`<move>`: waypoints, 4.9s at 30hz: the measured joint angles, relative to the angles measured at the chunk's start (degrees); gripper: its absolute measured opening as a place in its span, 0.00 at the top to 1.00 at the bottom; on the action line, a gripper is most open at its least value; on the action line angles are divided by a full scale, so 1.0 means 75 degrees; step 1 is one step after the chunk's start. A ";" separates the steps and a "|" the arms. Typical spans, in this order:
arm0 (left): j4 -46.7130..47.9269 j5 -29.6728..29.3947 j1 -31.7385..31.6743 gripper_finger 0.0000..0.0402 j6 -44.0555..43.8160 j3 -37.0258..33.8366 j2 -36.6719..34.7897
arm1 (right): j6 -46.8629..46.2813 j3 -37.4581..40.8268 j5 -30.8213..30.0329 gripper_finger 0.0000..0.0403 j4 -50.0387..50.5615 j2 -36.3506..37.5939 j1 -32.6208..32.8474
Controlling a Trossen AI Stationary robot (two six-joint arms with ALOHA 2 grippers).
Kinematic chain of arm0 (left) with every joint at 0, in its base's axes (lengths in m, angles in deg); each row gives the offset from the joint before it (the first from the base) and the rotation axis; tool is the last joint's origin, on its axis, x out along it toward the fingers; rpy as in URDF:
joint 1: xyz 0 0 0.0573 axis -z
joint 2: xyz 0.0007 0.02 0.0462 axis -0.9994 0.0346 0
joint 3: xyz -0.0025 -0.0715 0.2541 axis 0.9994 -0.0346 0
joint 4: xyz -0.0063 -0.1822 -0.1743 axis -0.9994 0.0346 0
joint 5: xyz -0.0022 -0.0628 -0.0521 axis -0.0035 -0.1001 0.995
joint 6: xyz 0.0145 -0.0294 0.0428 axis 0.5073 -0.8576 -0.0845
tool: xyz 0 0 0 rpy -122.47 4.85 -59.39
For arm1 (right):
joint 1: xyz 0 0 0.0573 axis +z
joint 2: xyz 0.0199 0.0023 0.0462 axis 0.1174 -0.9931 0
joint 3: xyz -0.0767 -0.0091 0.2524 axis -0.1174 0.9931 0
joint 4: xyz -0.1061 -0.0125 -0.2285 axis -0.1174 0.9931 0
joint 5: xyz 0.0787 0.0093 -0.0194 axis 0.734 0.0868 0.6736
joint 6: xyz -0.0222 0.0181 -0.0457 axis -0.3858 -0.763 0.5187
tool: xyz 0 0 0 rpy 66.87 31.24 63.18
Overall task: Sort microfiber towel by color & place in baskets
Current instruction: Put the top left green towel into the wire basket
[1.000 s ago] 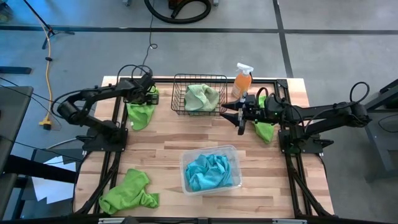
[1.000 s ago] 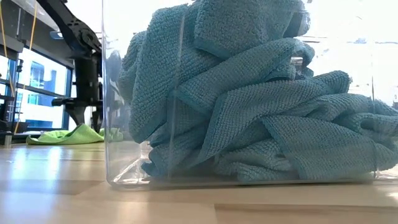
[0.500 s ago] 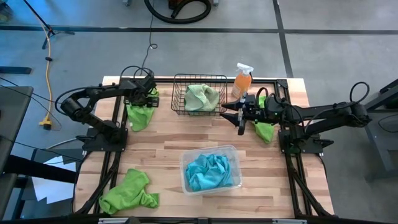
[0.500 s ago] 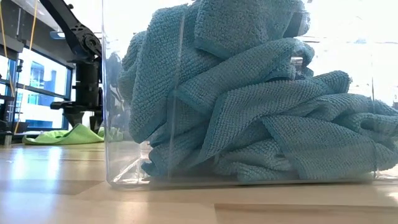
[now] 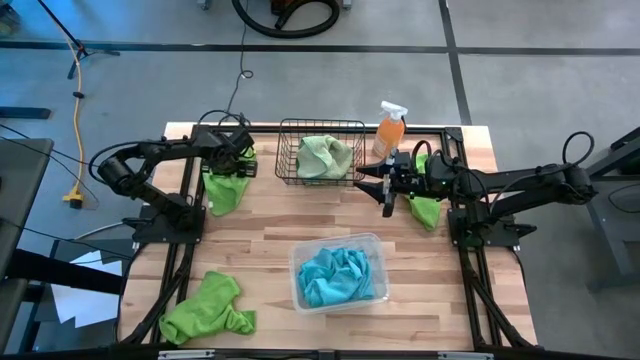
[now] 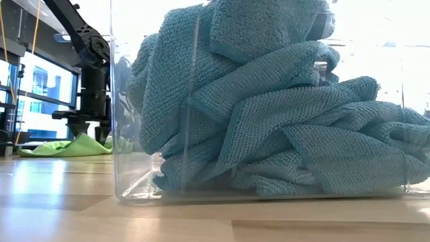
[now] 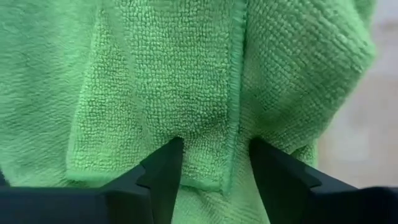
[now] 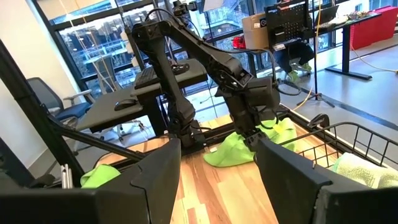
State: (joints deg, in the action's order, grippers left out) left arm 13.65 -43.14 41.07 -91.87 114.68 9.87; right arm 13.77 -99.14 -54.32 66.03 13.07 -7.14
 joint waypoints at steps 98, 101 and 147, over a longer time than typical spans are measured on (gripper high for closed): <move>-0.8022 0.2580 0.5311 1.00 0.3344 0.1145 -0.3878 | 0.0678 -0.0009 0.0813 0.48 -0.2675 0.0000 0.0002; -0.7974 0.2580 0.5310 1.00 0.3533 0.1145 -0.3879 | 0.0678 -0.0009 0.0812 0.48 -0.2672 0.0000 0.0002; -0.2548 0.0299 0.3002 1.00 -0.0098 0.4667 0.3461 | 0.2537 -0.0647 -0.0382 0.48 -0.2575 0.0052 0.0002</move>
State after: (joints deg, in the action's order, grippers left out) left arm -5.45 -40.90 63.58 -92.61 149.69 35.82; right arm 32.80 -103.99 -57.18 46.72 13.46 -7.13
